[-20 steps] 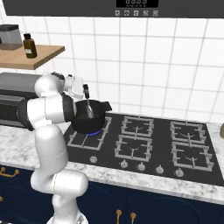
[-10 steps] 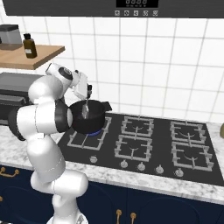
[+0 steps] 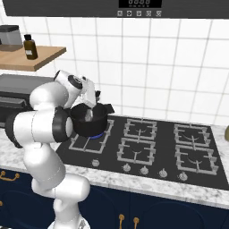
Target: Put the carrot and avocado in the pot. Retrieve the spatula and lightly stir the vegetables in the pot.
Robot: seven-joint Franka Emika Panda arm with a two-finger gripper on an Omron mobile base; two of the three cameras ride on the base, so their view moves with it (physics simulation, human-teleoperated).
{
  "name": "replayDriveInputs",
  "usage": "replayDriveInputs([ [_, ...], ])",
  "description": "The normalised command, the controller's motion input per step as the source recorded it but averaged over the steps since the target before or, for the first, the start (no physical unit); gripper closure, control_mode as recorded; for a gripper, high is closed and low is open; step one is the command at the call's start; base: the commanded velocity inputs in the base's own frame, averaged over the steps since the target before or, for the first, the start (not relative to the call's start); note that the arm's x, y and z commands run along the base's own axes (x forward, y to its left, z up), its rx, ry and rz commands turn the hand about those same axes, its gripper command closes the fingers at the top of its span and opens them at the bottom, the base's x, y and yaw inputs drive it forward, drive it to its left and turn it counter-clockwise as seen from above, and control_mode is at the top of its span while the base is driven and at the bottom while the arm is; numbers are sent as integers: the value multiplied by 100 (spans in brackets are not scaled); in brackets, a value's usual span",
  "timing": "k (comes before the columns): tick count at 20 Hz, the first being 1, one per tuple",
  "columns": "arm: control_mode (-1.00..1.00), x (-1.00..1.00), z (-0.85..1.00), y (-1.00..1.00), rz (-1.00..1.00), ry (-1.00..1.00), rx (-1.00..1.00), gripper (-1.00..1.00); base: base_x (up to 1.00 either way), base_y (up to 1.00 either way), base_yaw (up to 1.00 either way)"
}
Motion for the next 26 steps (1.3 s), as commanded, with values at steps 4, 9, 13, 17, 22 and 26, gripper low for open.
replayDriveInputs([
  [4, -100, 0, -82, 0, 6, -14, -18, 100, 0, 0, 0],
  [9, -100, 5, -70, 0, 8, -37, -35, 100, 0, 0, 0],
  [13, -100, 0, -21, 0, 8, -43, -28, 100, 0, 0, 0],
  [17, -100, 0, 6, 0, 5, -25, -16, 100, 0, 0, 0],
  [22, -100, -40, 28, -1, 15, -11, -22, 100, 0, 0, 0],
  [26, -100, -55, 7, 1, 22, -1, -32, 100, 0, 0, 0],
])
